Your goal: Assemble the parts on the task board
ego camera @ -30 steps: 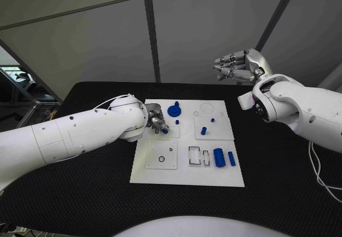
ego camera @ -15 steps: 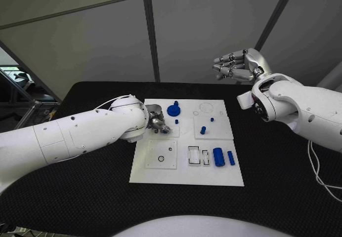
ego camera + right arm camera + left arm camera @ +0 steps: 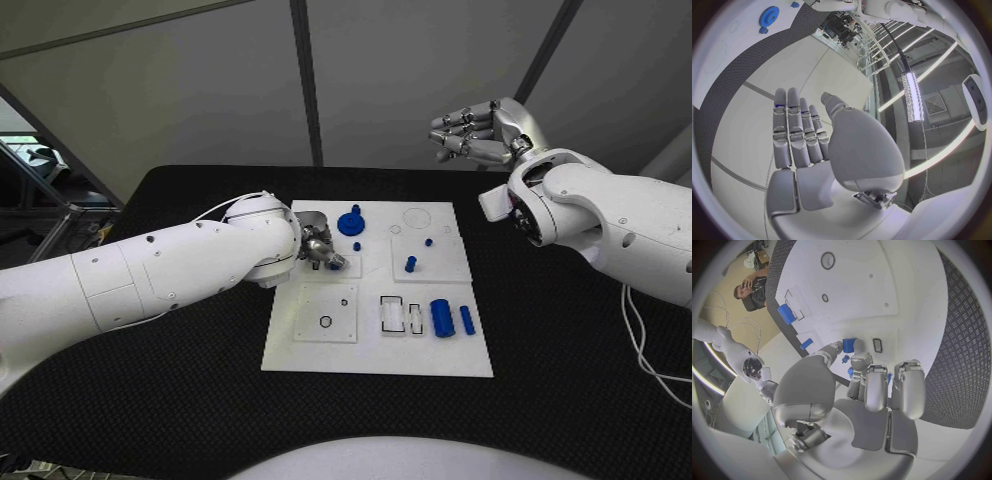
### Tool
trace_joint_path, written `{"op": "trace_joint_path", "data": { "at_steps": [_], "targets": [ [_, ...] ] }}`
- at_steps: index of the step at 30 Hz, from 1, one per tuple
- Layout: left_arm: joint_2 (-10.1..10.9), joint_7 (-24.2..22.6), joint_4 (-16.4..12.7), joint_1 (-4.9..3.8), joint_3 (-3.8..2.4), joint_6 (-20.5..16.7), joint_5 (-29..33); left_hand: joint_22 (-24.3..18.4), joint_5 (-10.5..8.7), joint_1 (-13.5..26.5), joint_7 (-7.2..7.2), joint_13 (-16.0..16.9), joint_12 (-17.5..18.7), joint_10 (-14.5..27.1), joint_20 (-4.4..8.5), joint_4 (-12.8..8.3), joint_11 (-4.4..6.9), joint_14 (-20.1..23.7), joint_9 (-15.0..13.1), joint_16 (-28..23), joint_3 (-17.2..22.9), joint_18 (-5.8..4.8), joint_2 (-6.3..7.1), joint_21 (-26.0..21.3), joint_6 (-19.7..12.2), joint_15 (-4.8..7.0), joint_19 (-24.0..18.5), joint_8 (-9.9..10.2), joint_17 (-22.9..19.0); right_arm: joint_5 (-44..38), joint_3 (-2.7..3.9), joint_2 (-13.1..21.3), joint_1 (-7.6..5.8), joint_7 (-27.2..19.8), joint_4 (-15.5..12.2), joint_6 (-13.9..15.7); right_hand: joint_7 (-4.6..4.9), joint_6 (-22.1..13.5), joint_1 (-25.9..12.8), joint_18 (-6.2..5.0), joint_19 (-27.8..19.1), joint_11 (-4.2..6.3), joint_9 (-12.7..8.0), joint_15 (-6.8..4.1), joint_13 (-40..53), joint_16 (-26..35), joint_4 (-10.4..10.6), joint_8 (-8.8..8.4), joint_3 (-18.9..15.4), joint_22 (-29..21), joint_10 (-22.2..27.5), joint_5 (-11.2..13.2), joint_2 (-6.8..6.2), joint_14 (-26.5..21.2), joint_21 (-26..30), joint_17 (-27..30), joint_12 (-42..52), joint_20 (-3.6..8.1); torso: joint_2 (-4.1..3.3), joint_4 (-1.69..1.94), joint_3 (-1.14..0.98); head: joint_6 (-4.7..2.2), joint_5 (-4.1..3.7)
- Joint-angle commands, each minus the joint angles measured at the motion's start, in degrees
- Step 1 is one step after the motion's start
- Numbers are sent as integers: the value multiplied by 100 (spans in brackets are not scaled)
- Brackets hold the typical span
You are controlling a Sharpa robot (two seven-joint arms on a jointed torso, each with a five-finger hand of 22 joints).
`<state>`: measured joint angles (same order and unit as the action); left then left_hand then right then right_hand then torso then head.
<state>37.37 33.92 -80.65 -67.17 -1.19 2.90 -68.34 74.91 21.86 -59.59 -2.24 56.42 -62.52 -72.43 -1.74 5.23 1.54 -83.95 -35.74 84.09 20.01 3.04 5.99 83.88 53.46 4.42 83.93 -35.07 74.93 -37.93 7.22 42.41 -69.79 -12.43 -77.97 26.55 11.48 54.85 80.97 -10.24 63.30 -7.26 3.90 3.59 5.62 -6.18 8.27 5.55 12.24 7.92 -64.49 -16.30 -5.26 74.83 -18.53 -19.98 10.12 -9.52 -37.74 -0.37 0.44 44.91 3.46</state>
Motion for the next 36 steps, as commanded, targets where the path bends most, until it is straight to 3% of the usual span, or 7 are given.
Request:
{"op": "trace_joint_path", "data": {
  "at_steps": [1, 29, 30, 31, 32, 33, 36],
  "targets": [
    [0, -2, 31, 2, 3, -15, 16, 631, -12, -1, -4, -1, -30, -29, 32, 10, 9, -437, -3, -30, -44, -106, -55, 26, 43, 47, 195, 36, 982, -13, 6, -5, -12, -27, 1, -24, 14, 30, -54, -23, 40, -13, 5, -4, -8, 28, 3, -40, -22, -9, -26, -21, -11, 45, 25, 7, -19, 2, -1, 4, 2, 2, -2],
    [46, 32, 83, -3, -79, 138, 379, 592, -23, -607, -35, -61, 71, 64, 23, -79, -12, -435, -88, -39, 412, -94, -668, -26, -109, 33, 169, 63, 979, -13, 6, -29, -11, -20, 41, -75, 15, 28, -61, -23, 41, -14, 5, -2, -13, 34, 7, -42, -23, -14, -24, -29, -7, 45, 34, 10, -22, 0, 3, 9, 2, 19, 19],
    [43, 35, 94, -3, -83, 140, 384, 593, -122, -604, -38, -60, 71, 64, 20, -76, -16, -435, -98, -39, 439, -94, -678, -27, -117, 30, 169, 59, 979, -13, 6, -31, -10, -19, 43, -76, 15, 28, -61, -23, 41, -14, 5, -2, -13, 34, 7, -42, -23, -14, -24, -29, -7, 45, 34, 10, -22, 0, 2, 10, 1, 19, 18],
    [39, 37, 108, -3, -86, 144, 388, 592, -475, -625, -33, -60, 74, 68, 20, -90, -20, -435, -113, -40, 523, -93, -702, -30, -137, 33, 168, 55, 979, -13, 6, -32, -10, -19, 45, -77, 15, 28, -61, -23, 41, -14, 5, -2, -13, 34, 7, -42, -23, -14, -24, -29, -7, 45, 34, 10, -22, 0, 2, 10, 1, 18, 17],
    [33, 38, 123, -3, -89, 148, 392, 596, -1137, -695, -32, -64, 91, 87, 34, -161, -27, -435, -130, -39, 765, -92, -714, -30, -177, 45, 168, 61, 981, -13, 6, -34, -10, -19, 47, -78, 15, 28, -61, -23, 41, -14, 5, -2, -13, 34, 7, -42, -23, -14, -24, -29, -7, 45, 34, 10, -22, 0, 3, 10, 2, 17, 17],
    [26, 38, 139, -4, -92, 152, 395, 597, -1405, -679, -52, -61, 90, 87, 21, -182, -20, -435, -142, -39, 958, -93, -711, -33, -182, 35, 168, 59, 982, -13, 6, -36, -10, -19, 48, -79, 15, 28, -61, -23, 41, -14, 5, -2, -13, 34, 7, -42, -23, -14, -24, -29, -7, 45, 34, 10, -22, 0, 3, 9, 2, 15, 24],
    [3, 39, 185, -5, -97, 169, 400, 603, -1543, -587, -54, -59, 86, 83, 7, -204, -28, -436, -168, -40, 1197, -93, -630, -34, -181, 19, 170, 44, 981, -13, 6, -42, -10, -19, 51, -83, 15, 28, -61, -23, 41, -14, 5, -2, -13, 34, 7, -42, -23, -14, -24, -29, -7, 45, 34, 10, -22, 0, 3, 6, 0, 18, 24]
  ]
}}
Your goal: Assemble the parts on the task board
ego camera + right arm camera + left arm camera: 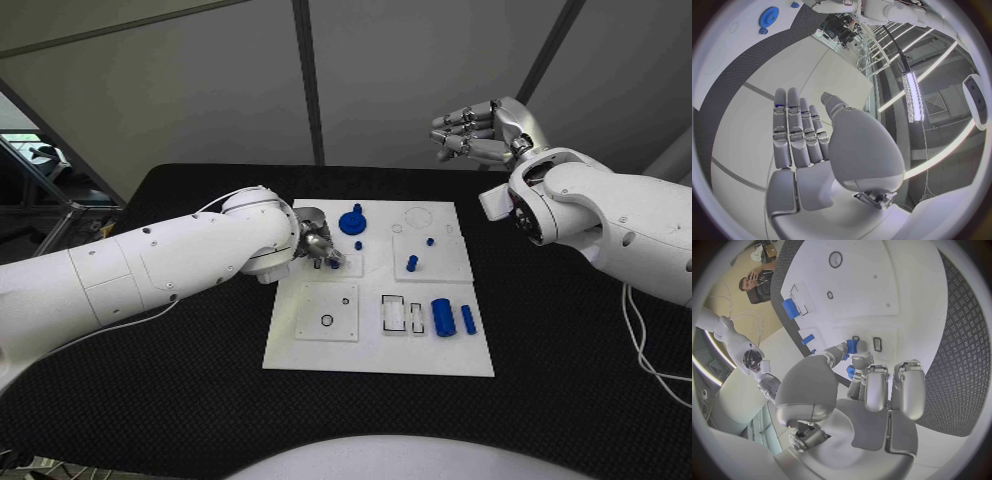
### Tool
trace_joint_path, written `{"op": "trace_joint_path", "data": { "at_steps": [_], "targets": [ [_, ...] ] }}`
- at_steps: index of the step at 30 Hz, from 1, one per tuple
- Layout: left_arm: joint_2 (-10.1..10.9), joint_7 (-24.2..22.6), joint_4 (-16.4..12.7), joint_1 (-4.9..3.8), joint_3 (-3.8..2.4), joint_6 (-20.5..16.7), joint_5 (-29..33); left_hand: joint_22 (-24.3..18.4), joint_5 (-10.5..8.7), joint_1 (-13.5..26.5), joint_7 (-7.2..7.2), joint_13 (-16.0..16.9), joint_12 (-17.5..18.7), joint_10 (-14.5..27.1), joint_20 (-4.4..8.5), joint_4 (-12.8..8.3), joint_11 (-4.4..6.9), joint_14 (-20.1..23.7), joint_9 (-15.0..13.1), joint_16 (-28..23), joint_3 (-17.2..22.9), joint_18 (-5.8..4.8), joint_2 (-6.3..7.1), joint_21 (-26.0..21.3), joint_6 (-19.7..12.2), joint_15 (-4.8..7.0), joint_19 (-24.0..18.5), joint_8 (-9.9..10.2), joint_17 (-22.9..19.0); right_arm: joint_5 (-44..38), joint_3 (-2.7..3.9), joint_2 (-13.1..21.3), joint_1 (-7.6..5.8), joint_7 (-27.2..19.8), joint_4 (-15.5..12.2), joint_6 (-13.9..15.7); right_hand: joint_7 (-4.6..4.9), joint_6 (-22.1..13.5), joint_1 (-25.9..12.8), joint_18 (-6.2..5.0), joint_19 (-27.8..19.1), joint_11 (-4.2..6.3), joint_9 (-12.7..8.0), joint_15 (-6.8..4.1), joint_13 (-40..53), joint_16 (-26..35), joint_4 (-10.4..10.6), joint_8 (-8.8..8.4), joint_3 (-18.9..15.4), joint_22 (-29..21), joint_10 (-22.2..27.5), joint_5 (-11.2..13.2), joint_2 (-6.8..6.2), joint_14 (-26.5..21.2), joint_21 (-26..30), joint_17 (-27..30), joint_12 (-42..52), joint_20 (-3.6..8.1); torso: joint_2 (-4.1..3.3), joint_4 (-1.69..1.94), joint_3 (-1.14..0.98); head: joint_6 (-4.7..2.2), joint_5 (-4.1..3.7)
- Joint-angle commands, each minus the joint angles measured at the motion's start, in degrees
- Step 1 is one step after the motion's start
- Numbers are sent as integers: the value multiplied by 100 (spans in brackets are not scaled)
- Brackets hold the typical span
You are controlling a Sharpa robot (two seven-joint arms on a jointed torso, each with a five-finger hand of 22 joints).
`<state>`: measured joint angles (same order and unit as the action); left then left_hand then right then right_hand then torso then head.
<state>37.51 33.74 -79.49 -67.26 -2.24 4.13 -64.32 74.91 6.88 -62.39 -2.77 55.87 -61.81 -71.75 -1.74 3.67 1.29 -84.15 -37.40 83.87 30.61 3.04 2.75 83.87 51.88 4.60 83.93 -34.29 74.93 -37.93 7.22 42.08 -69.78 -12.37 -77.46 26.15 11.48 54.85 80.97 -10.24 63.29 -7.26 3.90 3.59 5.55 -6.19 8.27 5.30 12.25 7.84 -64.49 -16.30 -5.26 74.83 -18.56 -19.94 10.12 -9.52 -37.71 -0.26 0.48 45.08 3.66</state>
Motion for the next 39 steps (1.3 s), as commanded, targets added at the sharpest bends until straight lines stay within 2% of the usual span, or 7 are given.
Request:
{"op": "trace_joint_path", "data": {
  "at_steps": [1, 19, 39],
  "targets": [
    [-26, 56, 92, 2, 6, 58, 0, 605, -66, -249, -1, -5, 14, 12, 2, -51, -4, -414, -18, -19, 243, -93, -267, -35, -20, -3, 171, -44, 981, -13, 6, -11, -11, -24, 2, -44, 15, 28, -61, -23, 41, -14, 5, -2, -6, 35, 7, -18, -23, -6, -24, -30, -7, 45, 36, 6, -22, 0, -1, -6, -5, 0, 4],
    [-122, 73, 209, -10, 2, 317, 4, 612, -107, -149, 5, 0, 4, 0, -1, -57, -2, -415, -53, -19, 392, -93, -224, -36, -2, -3, 172, -75, 982, -13, 5, -26, -10, -13, 22, -90, 15, 26, -64, -23, 45, -15, 5, -1, -13, 44, 7, -21, -23, -14, -22, -41, -4, 46, 48, 10, -27, -1, 1, -1, -3, 10, -4],
    [-133, 1, 206, -12, 2, 257, 4, 610, -133, -176, 10, 3, -1, -11, 2, -139, 5, -415, -85, -19, 516, -92, -220, -42, -5, 3, 170, -101, 982, -13, 5, -40, -9, -10, 37, -114, 16, 25, -67, -23, 45, -16, 5, 1, -17, 50, 6, -23, -25, -18, -20, -43, -6, 45, 56, 12, -30, -3, -1, -2, 4, 15, -1]
  ]
}}
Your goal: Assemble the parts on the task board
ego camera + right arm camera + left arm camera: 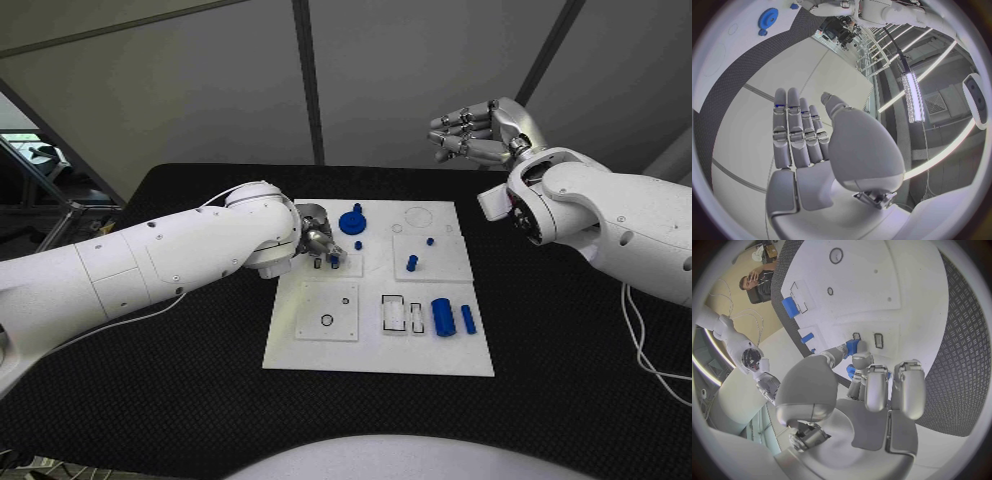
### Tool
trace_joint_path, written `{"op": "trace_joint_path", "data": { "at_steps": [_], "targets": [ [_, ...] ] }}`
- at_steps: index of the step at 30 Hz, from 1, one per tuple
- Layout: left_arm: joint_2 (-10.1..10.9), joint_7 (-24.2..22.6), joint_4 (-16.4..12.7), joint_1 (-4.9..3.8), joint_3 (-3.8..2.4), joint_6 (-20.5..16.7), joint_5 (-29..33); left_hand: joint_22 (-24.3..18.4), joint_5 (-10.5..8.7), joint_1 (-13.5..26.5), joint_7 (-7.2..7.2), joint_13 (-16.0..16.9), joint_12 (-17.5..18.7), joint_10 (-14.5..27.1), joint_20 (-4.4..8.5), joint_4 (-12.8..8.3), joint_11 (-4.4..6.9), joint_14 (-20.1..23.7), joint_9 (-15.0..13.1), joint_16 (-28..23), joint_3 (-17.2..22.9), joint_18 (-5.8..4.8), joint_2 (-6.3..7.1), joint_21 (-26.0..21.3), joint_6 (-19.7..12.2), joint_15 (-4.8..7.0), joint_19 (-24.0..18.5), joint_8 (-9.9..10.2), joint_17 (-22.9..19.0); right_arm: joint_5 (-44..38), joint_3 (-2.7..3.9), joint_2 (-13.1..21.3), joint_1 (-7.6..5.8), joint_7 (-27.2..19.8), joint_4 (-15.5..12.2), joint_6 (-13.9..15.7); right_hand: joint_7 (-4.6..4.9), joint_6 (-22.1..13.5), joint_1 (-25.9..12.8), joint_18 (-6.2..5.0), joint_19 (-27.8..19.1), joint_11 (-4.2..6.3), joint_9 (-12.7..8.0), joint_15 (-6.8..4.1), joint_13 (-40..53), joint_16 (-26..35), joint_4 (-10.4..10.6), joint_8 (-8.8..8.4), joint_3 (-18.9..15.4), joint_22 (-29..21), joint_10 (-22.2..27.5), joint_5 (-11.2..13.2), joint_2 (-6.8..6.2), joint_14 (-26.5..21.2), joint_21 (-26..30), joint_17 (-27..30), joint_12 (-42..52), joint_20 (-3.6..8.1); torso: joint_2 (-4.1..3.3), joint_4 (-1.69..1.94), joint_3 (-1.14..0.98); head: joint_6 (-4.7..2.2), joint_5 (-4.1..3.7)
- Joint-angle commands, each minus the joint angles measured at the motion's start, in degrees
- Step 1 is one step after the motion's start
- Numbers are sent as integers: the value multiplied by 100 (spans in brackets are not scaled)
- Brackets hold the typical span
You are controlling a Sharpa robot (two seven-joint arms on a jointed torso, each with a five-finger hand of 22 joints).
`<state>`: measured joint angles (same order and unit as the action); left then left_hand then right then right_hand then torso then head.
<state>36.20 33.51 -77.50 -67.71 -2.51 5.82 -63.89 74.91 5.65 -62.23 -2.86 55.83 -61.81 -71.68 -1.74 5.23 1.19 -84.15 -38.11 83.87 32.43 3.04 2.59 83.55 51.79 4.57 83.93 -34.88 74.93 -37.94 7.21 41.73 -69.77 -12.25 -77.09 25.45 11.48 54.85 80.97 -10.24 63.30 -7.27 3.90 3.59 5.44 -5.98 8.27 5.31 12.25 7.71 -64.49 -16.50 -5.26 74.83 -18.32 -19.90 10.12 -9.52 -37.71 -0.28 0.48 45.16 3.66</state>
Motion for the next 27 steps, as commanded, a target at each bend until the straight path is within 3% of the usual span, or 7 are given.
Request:
{"op": "trace_joint_path", "data": {
  "at_steps": [1, 27],
  "targets": [
    [-1, 22, 4, 33, 29, 88, -39, 611, -11, -193, 19, 8, -3, -20, 3, -299, 14, -416, -15, -19, 340, -92, -205, -9, 4, 5, 171, -43, 982, -12, 6, -6, -10, -21, 0, -44, 17, 25, -67, -23, 45, -16, 5, 1, -6, 29, 7, -23, -25, -5, -20, -24, -6, 45, 31, 8, -30, -3, -2, 1, 3, 7, -3],
    [60, 121, -52, -9, -13, 359, 260, 637, 52, -175, 39, 41, -44, -101, 18, -449, 35, -416, -113, -20, 566, -96, -137, 1, 23, 22, 183, -124, 982, -12, 5, -32, -10, -20, 36, -60, 17, 25, -67, -23, 45, -16, 5, 1, -6, 29, 7, -23, -25, -5, -20, -24, -6, 45, 31, 8, -30, -3, 2, -5, -1, 33, 19]
  ]
}}
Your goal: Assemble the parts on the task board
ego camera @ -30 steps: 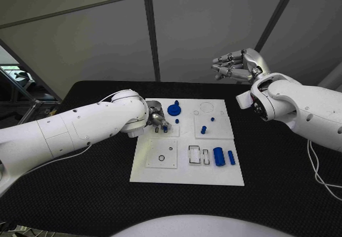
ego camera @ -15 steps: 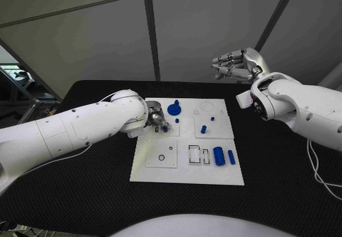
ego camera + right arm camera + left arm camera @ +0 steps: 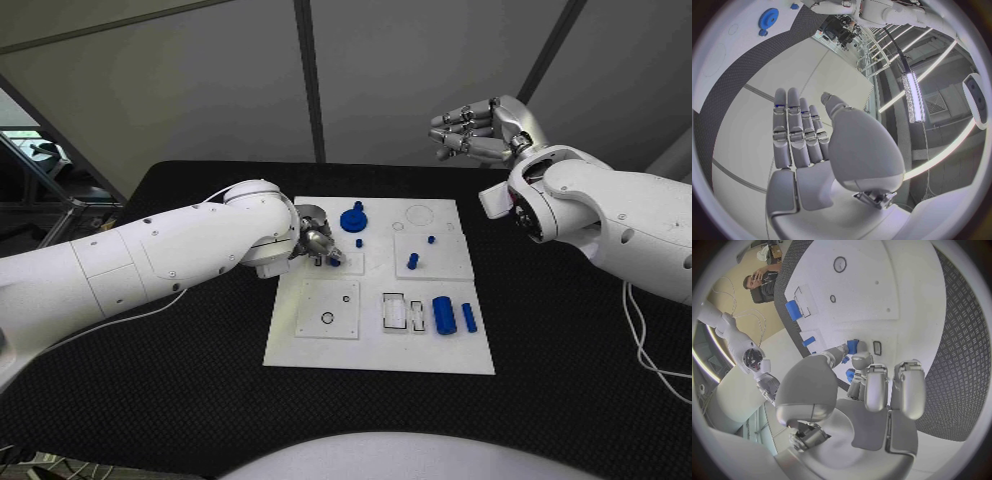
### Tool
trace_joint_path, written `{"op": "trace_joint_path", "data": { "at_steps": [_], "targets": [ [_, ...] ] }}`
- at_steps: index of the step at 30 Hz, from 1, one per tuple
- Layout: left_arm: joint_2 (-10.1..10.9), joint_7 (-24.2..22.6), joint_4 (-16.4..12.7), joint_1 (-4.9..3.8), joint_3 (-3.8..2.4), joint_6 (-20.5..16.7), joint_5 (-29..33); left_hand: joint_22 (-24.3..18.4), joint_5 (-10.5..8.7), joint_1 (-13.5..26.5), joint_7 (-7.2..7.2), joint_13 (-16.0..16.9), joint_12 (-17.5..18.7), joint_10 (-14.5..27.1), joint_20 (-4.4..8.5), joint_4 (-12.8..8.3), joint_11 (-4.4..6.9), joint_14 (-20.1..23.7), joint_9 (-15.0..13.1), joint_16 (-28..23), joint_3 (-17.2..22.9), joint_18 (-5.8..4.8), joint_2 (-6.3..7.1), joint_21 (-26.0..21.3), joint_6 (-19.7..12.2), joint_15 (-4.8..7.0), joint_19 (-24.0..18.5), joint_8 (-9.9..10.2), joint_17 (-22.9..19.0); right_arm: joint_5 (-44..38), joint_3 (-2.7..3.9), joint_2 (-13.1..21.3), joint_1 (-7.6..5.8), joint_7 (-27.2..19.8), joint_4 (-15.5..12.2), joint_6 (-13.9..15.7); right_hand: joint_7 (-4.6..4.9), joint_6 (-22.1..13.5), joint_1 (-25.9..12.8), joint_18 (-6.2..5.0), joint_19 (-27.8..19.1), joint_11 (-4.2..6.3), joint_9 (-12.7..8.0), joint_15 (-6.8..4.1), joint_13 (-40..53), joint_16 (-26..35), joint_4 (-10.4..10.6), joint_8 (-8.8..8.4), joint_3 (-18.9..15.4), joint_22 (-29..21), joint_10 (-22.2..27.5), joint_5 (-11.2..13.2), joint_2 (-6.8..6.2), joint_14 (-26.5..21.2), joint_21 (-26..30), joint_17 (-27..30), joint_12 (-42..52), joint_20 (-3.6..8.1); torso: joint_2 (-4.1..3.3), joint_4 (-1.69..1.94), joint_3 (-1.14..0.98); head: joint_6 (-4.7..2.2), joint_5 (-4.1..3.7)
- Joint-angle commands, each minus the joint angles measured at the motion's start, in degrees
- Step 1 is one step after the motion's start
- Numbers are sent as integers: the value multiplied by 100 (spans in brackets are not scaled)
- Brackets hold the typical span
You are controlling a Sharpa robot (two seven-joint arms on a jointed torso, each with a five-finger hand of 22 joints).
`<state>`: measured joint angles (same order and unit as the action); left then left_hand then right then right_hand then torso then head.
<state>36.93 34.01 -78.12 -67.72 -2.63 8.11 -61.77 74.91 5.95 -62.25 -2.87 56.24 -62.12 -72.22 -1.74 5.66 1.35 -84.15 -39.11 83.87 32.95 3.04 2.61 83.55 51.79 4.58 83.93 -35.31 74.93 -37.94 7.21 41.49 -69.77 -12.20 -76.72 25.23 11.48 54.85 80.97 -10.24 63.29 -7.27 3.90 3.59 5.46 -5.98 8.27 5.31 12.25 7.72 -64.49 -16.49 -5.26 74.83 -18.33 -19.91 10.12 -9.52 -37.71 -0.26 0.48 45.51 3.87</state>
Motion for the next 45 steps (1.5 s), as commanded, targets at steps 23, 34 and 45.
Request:
{"op": "trace_joint_path", "data": {
  "at_steps": [23, 34, 45],
  "targets": [
    [-222, 259, 313, -18, 2, 212, 50, 597, -65, -75, 30, -92, 63, -18, 19, -459, 11, -415, -61, -22, 558, -86, -148, -33, 8, 18, 163, -102, 981, -12, 5, -25, -10, -24, 9, -41, 20, 20, -81, -22, 47, -21, 4, 6, -16, 43, 10, -28, -33, -18, -14, -27, -10, 43, 50, 14, -37, -7, 0, -8, -3, 26, -18],
    [-241, 339, 350, -20, 1, 337, 51, 606, -93, 191, 45, -128, 82, -11, 13, -338, 13, -415, -133, -23, 322, -87, -1, -37, 21, 15, 164, -142, 981, -12, 5, -20, -10, -20, 8, -43, 25, 13, -100, -21, 49, -26, 4, 12, -24, 56, 17, -34, -44, -28, -6, -27, -14, 41, 66, 19, -45, -12, 1, -1, 1, 29, -28],
    [-210, 421, 341, -20, 1, 304, 51, 695, -65, 674, 71, -158, 53, -8, 30, 112, 34, -417, -201, -20, -983, -105, 231, 9, 143, 33, 206, -155, 987, -12, 5, -12, -10, -23, 2, -48, 33, -2, -137, -20, 51, -37, 3, 22, -37, 77, 30, -45, -70, -47, 10, -24, -25, 36, 96, 28, -56, -23, 1, -2, 0, 28, -22]
  ]
}}
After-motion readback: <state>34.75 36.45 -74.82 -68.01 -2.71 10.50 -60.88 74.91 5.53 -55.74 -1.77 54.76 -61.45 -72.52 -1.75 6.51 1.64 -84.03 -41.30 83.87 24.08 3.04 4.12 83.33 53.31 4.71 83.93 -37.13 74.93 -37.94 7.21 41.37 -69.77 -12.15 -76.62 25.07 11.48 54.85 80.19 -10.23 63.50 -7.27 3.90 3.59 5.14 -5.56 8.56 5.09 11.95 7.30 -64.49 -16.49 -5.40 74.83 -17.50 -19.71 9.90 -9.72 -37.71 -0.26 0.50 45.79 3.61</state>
